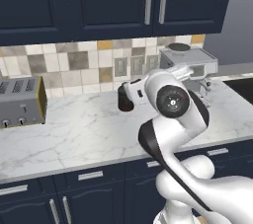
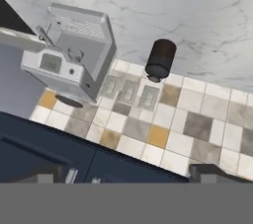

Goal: Close all open cabinet doors.

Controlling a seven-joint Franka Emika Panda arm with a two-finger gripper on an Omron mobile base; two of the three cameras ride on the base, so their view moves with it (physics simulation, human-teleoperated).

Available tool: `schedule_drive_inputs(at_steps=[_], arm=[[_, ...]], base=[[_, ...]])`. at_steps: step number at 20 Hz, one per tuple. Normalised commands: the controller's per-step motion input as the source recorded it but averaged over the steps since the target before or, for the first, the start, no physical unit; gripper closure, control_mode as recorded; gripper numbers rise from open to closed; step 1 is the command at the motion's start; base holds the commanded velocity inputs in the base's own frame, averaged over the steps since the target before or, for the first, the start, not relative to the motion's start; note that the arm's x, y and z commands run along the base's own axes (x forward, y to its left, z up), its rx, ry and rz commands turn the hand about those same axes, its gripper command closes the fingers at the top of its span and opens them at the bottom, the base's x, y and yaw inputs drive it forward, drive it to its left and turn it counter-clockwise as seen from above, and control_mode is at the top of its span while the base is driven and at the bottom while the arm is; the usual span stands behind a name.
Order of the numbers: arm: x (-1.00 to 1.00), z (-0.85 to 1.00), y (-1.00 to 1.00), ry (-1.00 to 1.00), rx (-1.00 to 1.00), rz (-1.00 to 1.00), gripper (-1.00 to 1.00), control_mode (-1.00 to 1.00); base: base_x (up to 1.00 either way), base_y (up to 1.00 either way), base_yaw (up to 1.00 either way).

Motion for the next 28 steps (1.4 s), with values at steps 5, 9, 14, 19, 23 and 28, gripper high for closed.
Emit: schedule_drive_inputs(at_steps=[5,9,14,19,23,28], arm=[[-0.5,-0.07,0.11,0.0,0.0,0.0,-1.0,-1.0],[-0.22,-0.03,0.02,0.0,0.0,0.0,-1.0,-1.0],[0.0,-0.01,0.11,0.01,0.0,0.0,-1.0,-1.0],[-0.19,-0.18,0.38,-0.05,-0.05,0.07,-1.0,-1.0],[0.0,0.0,0.0,0.0,0.0,0.0,-1.0,1.0],[0.0,0.0,0.0,0.0,0.0,0.0,-1.0,1.0]], base=[[0.0,0.0,0.0],[0.0,0.0,0.0],[0.0,0.0,0.0],[0.0,0.0,0.0],[-0.25,0.8,0.3],[-0.13,0.87,0.38]])
